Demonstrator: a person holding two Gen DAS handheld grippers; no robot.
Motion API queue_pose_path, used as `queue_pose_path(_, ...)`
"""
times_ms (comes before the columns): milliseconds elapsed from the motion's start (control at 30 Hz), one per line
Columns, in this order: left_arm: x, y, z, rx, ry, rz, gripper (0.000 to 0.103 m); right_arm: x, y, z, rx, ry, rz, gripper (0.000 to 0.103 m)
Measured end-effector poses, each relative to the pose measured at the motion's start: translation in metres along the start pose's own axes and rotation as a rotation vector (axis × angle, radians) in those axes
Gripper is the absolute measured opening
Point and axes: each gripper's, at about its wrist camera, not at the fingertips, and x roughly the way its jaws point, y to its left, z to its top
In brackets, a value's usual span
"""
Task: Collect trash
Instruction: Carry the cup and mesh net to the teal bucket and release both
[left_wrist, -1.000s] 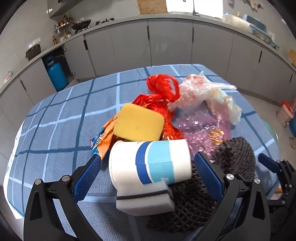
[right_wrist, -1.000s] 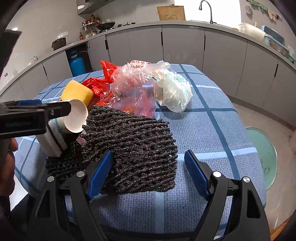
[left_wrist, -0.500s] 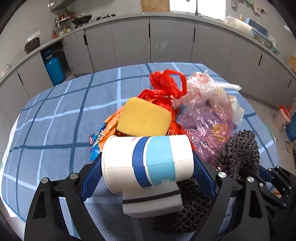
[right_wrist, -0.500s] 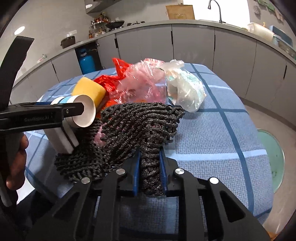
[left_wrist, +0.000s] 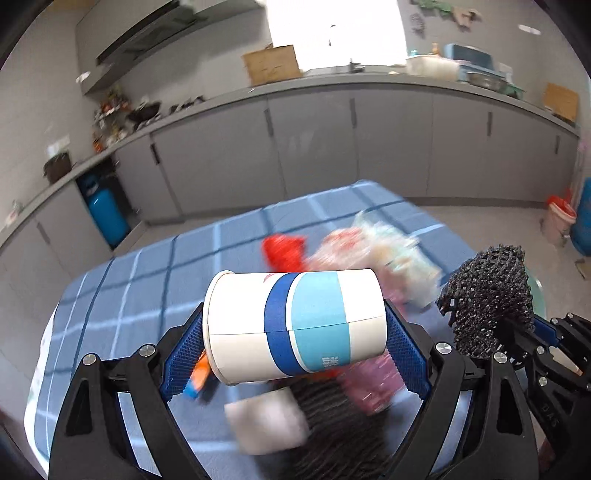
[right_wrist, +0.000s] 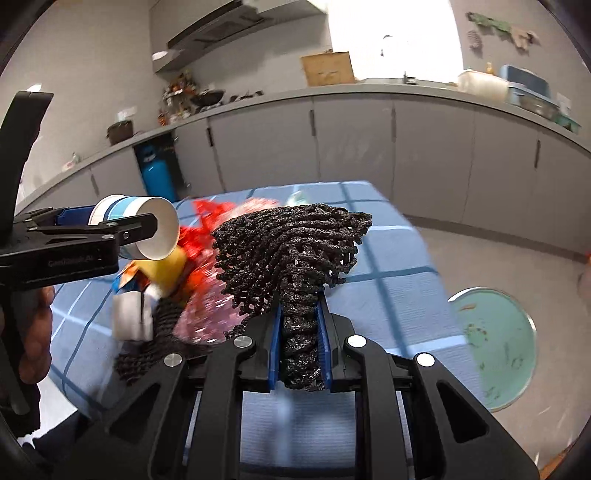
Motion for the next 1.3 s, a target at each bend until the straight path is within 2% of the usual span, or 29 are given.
queue_pose_path(333,0.016,-0.112,0.041,0.144,-0.057,-0.129,0.088,-0.007,-0.103,-0.003,0.140,-0.005,-0.199,0.019)
queue_pose_path(500,0.034,-0.167,0.045,0.199,-0.035,-0.195,0.088,-0.002,-0.161,-0.016,0.200,0.026,-0.305,0.019)
queue_pose_path(733,0.056,-0.236,0.041,0.259,-0.010,-0.281,0.088,0.014,-0.217,-0.036,0.259,0.059,-0.357,0.020)
queue_pose_path(1000,0.086,-0.280,0.035,0.289,0.037,-0.359,0.089,0.046,-0.253,-0.057,0.296,0.103,-0.377,0.020)
queue_pose_path(1100,0.096,-0.286,0.035,0.289,0.050,-0.369,0.089,0.056,-0.265,-0.062,0.313,0.105,-0.383,0.024)
queue_pose_path(1167,0.101,-0.288,0.036,0.295,0.062,-0.368,0.091,0.061,-0.271,-0.065,0.325,0.103,-0.368,0.033)
queue_pose_path(1200,0.101,-0.285,0.036,0.293,0.058,-0.367,0.093,0.061,-0.270,-0.066,0.325,0.098,-0.376,0.047)
queue_pose_path(1233,0.102,-0.287,0.037,0.289,0.058,-0.368,0.095,0.061,-0.271,-0.067,0.329,0.094,-0.389,0.056)
queue_pose_path(1300,0.104,-0.285,0.038,0.281,0.064,-0.365,0.095,0.063,-0.276,-0.069,0.343,0.100,-0.388,0.056)
